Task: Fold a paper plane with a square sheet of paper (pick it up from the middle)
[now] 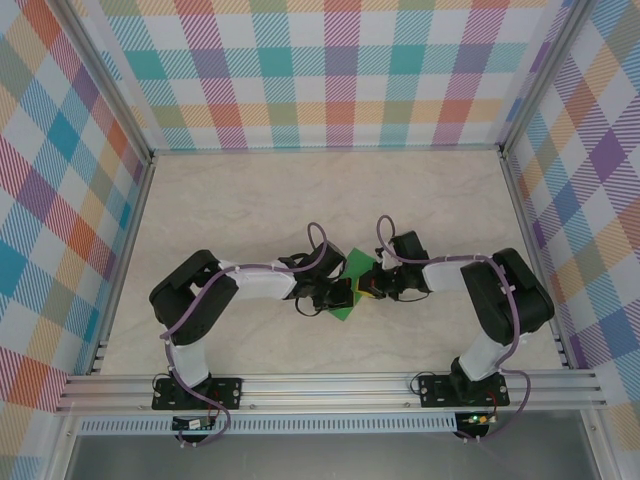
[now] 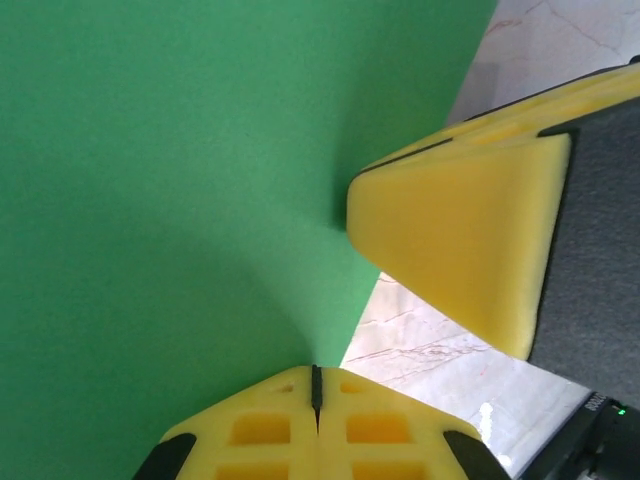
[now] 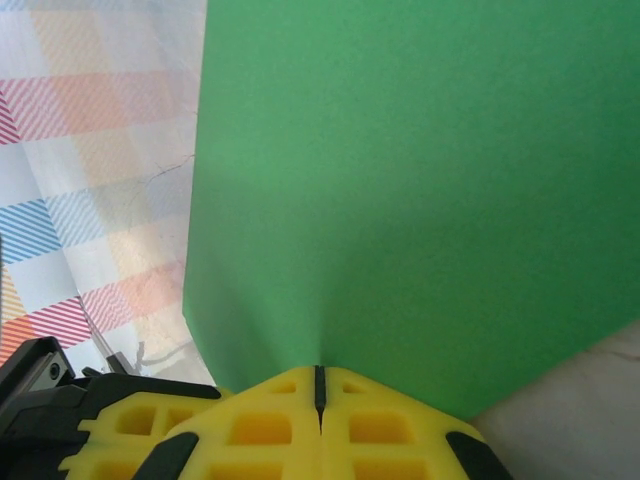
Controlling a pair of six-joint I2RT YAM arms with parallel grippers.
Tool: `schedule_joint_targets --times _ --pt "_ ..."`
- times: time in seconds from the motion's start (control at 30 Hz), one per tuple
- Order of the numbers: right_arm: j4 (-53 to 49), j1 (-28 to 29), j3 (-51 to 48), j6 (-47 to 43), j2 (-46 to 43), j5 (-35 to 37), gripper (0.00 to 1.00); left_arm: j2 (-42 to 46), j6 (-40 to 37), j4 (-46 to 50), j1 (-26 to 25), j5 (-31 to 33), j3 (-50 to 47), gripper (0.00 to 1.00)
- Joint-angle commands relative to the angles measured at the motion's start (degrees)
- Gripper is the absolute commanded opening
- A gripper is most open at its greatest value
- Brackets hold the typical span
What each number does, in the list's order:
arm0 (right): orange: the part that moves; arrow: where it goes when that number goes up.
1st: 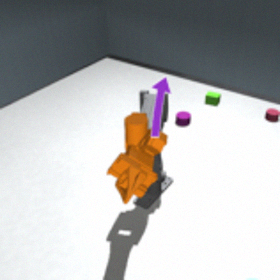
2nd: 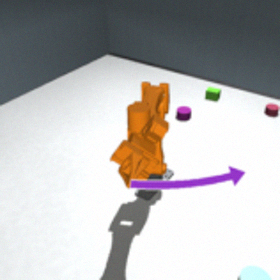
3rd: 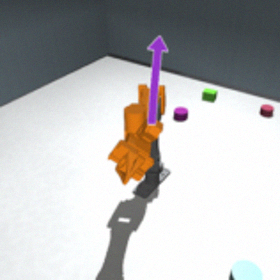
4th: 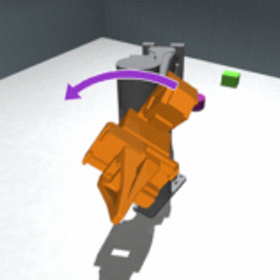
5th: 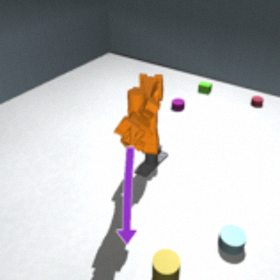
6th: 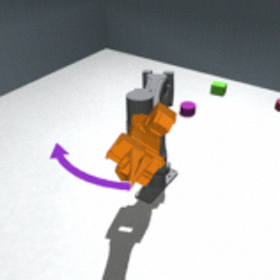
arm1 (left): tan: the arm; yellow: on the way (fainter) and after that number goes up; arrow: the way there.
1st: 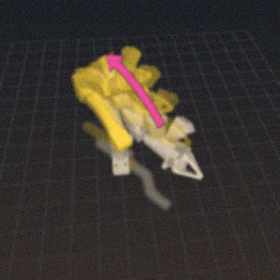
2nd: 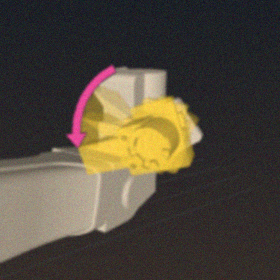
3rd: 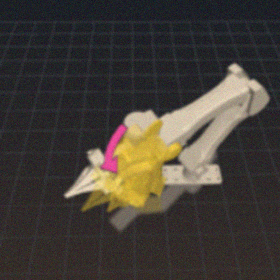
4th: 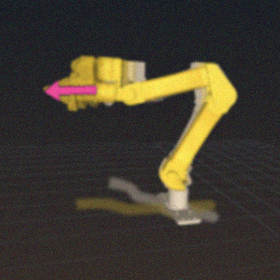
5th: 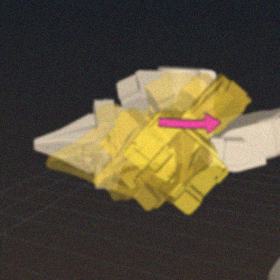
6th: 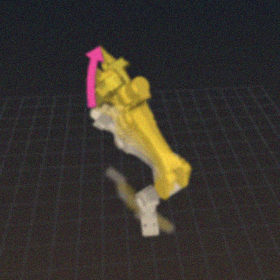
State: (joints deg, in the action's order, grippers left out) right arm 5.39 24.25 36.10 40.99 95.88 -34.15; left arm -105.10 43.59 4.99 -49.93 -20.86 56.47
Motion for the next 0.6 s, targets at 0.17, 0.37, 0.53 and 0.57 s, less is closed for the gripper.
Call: schedule_joint_targets --times 0.17,0.37,0.53,0.57 --pt "-0.46 0.17 0.82 -2.67 1.56 1.10 0.00 -1.93 -3.50 5.17 -0.91 3.21 1.37 0.00" --pt "-0.18 2.05 0.79 -3.29 -2.59 -0.37 0.00 -1.51 -4.39 7.13 -0.95 5.04 1.27 0.00" --pt "-0.69 3.61 0.95 -2.41 -0.68 1.19 0.00 -1.75 -4.49 7.40 -0.94 5.13 1.35 0.00" --pt "-1.15 3.57 1.06 -2.46 -0.14 2.14 0.00 -1.78 -4.61 7.55 -0.93 5.18 1.31 0.00"
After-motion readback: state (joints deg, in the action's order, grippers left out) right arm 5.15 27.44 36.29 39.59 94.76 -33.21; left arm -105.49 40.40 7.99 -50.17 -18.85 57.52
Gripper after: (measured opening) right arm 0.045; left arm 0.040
